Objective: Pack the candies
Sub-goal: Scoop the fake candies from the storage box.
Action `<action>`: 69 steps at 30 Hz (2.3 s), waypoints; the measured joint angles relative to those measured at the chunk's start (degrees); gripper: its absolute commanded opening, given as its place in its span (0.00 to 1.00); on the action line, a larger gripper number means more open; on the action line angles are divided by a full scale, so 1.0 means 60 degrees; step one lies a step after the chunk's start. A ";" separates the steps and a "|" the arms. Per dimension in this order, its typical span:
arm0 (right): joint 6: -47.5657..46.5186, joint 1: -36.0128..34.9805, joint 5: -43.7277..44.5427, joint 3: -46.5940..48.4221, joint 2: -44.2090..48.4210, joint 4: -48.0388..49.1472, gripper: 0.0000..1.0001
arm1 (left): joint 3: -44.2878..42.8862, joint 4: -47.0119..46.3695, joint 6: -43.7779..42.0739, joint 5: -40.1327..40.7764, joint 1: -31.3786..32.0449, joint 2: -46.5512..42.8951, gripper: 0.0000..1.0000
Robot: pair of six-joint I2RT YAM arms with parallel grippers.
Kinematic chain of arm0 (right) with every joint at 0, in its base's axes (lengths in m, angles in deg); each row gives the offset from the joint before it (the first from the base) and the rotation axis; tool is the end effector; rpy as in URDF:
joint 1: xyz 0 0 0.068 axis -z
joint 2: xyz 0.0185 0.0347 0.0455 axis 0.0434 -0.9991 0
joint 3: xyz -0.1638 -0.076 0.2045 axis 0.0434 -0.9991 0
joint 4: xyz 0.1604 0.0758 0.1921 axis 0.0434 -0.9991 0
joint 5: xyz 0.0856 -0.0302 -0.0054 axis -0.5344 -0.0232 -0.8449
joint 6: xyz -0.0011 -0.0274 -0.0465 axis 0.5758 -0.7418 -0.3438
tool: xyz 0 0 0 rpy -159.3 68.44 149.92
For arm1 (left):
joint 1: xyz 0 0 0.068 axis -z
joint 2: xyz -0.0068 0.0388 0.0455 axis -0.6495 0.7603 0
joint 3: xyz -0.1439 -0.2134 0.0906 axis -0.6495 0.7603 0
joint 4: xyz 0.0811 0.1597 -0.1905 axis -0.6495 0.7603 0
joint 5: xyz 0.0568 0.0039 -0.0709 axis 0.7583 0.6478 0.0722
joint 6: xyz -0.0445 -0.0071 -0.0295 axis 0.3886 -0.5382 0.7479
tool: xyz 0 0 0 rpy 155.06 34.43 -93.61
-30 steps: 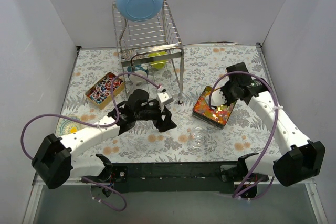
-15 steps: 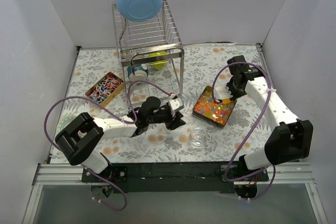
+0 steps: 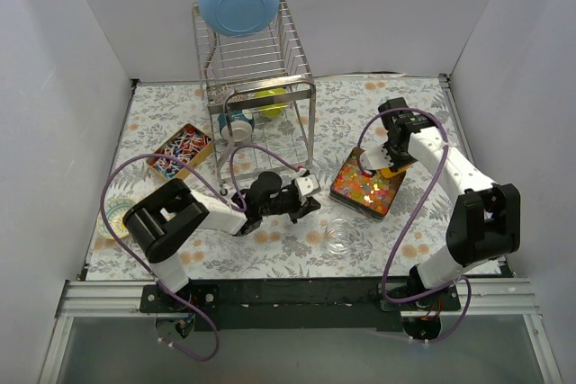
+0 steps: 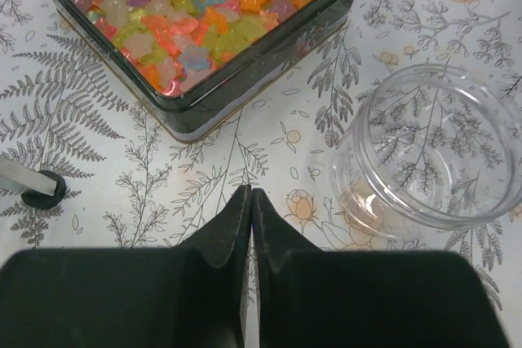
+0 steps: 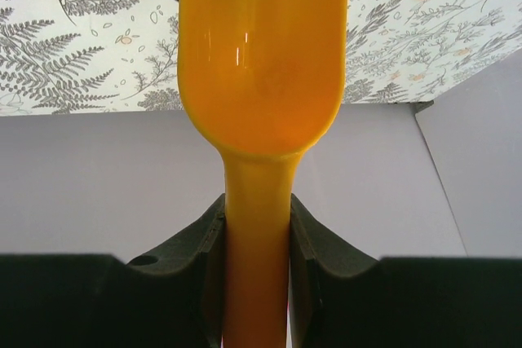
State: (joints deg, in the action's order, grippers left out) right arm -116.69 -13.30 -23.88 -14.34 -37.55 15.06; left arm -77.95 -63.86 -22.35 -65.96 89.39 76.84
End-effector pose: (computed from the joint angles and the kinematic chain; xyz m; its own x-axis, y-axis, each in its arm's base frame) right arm 0.2949 0.0670 0.2681 0.2295 -0.8573 0.4609 -0.8745 -0.3895 -0.2890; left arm 0.1994 -0.2510 0.1505 -0.6710 0.0810 -0.7371 0.6995 0.3989 -0.5929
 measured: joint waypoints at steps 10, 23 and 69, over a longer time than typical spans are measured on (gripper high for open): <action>0.0535 -0.0419 -0.0073 -0.0011 -0.0535 0.0087 0.01 | -0.0069 -0.1472 -0.0291 0.0248 0.0000 0.1778 0.46; 0.1078 -0.1140 -0.0466 -0.0007 -0.0798 0.0062 0.01 | -0.0878 -0.2721 -0.0317 0.0051 -0.0058 0.3100 0.47; 0.2991 -0.0790 -0.5231 -0.2076 -0.0900 0.2244 0.01 | -0.0244 -0.0135 -0.0062 0.0393 -0.0160 0.0368 0.56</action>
State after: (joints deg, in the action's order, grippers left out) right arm -98.74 -18.05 -55.27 -26.80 -42.95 28.53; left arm -79.41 -64.67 -22.73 -63.60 88.43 79.05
